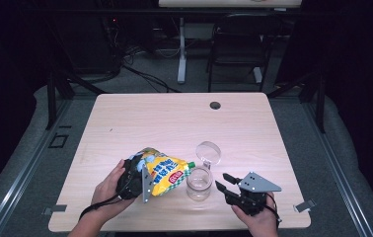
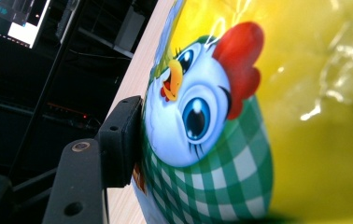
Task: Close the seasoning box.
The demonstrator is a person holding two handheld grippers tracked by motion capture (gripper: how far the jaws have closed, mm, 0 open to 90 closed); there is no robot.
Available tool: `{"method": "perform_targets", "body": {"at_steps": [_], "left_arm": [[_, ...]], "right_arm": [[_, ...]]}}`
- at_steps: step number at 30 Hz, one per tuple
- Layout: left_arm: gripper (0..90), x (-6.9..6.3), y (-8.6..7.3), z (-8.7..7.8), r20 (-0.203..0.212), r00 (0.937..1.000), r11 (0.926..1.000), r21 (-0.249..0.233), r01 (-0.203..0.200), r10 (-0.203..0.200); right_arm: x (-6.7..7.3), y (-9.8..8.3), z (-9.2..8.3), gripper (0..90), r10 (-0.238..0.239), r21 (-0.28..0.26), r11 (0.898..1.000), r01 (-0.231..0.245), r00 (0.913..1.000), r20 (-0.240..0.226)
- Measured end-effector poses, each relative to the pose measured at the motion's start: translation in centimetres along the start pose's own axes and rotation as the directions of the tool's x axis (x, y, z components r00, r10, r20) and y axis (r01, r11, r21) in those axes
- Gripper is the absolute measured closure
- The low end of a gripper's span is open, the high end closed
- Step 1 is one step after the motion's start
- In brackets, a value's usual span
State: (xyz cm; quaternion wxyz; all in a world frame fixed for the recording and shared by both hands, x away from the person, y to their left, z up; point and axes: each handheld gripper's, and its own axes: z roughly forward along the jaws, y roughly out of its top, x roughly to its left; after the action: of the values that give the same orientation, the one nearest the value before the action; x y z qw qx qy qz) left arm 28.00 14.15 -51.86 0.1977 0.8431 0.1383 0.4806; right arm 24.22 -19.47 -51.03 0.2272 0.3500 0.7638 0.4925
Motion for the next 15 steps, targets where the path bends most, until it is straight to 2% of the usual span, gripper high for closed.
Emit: {"method": "perform_targets", "body": {"at_steps": [3, 5, 6, 7, 8, 11, 13, 14, 15], "left_arm": [[41.9, -0.3, 0.1, 0.1, -0.002, 0.9999, 0.9999, -0.002, 0.013, -0.013], [42.0, -0.4, 0.1, 0.0, -0.005, 1.0, 1.0, 0.003, 0.008, -0.008], [42.0, -0.4, 0.1, 0.0, -0.005, 1.0, 1.0, 0.003, 0.008, -0.008], [42.0, -0.6, 0.0, 0.0, -0.005, 1.0, 0.9999, 0.012, 0.002, -0.002], [42.0, -0.6, 0.0, 0.0, -0.005, 1.0, 0.9999, 0.012, 0.002, -0.002], [42.0, -0.8, 0.0, 0.2, -0.006, 0.9999, 0.9999, 0.007, 0.01, -0.01], [42.0, -0.8, 0.0, 0.2, -0.004, 0.9999, 0.9996, 0.024, -0.011, 0.012], [42.0, -0.8, 0.0, 0.2, -0.004, 0.9999, 0.9996, 0.024, -0.011, 0.012], [42.0, -0.9, 0.1, 0.3, -0.013, 0.9995, 0.9991, 0.031, -0.028, 0.029]], "right_arm": [[0.7, 0.2, 0.2, 64.4, -0.033, 0.01, 0.999, 0.033, 0.9995, 0.002], [1.2, 0.4, 0.3, 66.1, -0.062, 0.014, 0.998, 0.062, 0.9981, 0.007], [1.2, 0.4, 0.3, 66.1, -0.062, 0.014, 0.998, 0.062, 0.9981, 0.007], [1.8, 0.5, 0.5, 67.5, -0.092, 0.022, 0.996, 0.092, 0.9956, 0.018], [1.8, 0.5, 0.5, 67.5, -0.092, 0.022, 0.996, 0.092, 0.9956, 0.018], [2.9, 0.8, 0.8, 71.1, -0.151, 0.034, 0.988, 0.15, 0.9879, 0.034], [3.4, 0.9, 0.9, 72.5, -0.185, 0.043, 0.982, 0.183, 0.982, 0.041], [3.4, 0.9, 0.9, 72.5, -0.185, 0.043, 0.982, 0.183, 0.982, 0.041], [3.6, 1.0, 1.0, 73.1, -0.208, 0.051, 0.977, 0.205, 0.977, 0.049]]}}
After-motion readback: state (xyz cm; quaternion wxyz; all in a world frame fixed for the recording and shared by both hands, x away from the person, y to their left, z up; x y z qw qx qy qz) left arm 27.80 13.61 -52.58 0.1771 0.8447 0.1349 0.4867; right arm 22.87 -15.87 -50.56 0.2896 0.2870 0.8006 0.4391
